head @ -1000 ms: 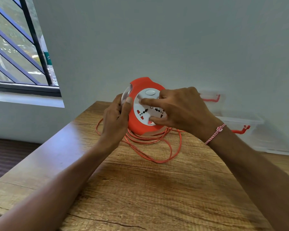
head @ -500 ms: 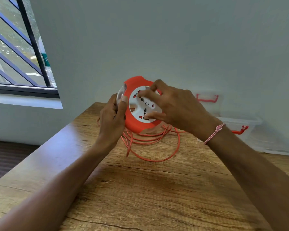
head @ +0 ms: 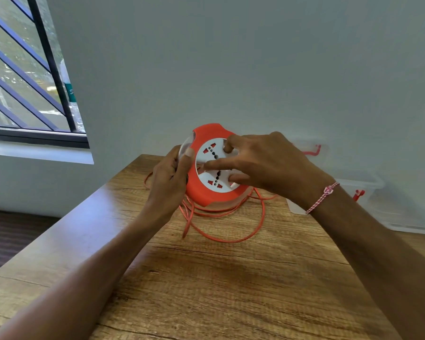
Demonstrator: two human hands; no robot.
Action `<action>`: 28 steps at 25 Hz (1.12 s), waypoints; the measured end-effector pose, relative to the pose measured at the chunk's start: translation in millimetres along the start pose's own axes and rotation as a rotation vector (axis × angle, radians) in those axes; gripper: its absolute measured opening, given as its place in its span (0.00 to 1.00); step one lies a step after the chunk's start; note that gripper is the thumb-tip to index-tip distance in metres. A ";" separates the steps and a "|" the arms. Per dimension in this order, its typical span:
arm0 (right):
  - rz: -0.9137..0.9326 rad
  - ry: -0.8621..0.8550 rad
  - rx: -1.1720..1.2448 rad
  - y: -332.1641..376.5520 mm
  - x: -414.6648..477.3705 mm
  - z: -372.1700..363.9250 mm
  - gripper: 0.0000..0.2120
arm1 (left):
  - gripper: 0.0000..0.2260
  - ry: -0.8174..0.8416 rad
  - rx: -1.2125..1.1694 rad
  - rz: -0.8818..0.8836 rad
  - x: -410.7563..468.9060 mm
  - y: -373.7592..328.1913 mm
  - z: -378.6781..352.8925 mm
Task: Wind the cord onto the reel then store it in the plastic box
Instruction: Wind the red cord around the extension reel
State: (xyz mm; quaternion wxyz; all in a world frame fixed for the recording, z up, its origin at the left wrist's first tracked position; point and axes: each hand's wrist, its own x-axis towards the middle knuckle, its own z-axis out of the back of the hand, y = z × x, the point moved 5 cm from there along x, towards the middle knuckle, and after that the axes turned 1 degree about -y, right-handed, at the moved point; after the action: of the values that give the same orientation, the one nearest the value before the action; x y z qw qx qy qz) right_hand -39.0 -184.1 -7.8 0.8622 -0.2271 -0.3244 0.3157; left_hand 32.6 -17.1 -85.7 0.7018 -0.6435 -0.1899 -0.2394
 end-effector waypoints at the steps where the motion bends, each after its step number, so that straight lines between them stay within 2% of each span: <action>1: -0.001 -0.018 0.002 -0.1 -0.9 -0.1 0.28 | 0.10 0.003 -0.002 -0.001 -0.3 -0.8 -0.7; 4: -0.105 -0.098 0.055 1.0 -1.3 -1.4 0.28 | 0.10 -0.020 0.010 -0.025 -2.1 -5.0 -2.1; 6: -0.303 -0.167 0.147 2.2 -0.5 -5.3 0.31 | 0.11 -0.058 0.018 -0.056 -4.1 -7.1 -2.5; 9: -0.581 -0.263 0.360 9.6 0.3 -11.8 0.32 | 0.19 -0.083 0.060 -0.101 -6.5 -10.0 -2.1; 12: -0.835 -0.258 0.621 12.9 -2.9 -24.4 0.31 | 0.23 -0.087 0.089 -0.112 -8.6 -9.5 -2.5; 14: -0.900 -0.205 0.747 8.3 -4.1 -29.7 0.28 | 0.24 -0.088 0.100 -0.104 -8.8 -9.6 -2.5; 16: -0.731 -0.206 0.642 0.7 -1.8 -19.6 0.25 | 0.22 -0.101 0.088 -0.092 -6.2 -9.8 0.7; 18: -0.420 -0.211 0.384 -4.4 1.3 -3.8 0.22 | 0.16 -0.116 0.077 -0.075 -2.1 -11.5 5.0; 20: -0.164 -0.117 0.144 -4.3 2.2 -0.1 0.24 | 0.10 -0.117 0.058 -0.054 0.5 -12.1 7.8; 21: -0.104 -0.071 0.067 -3.8 1.5 -1.0 0.26 | 0.08 -0.116 0.054 -0.052 0.6 -11.5 8.6; 24: -0.044 -0.016 -0.028 1.8 1.2 -1.3 0.28 | 0.08 -0.098 0.084 -0.049 -0.8 -10.3 7.3; 28: -0.071 -0.071 0.042 4.7 1.0 0.2 0.27 | 0.13 -0.072 0.089 -0.066 -2.7 -11.4 5.6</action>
State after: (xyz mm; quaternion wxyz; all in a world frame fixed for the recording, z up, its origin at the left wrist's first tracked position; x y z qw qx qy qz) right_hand -40.4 -180.0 -10.1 0.8655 -0.1860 -0.3557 0.2997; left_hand 24.0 -11.9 -77.4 0.7141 -0.6132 -0.2468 -0.2304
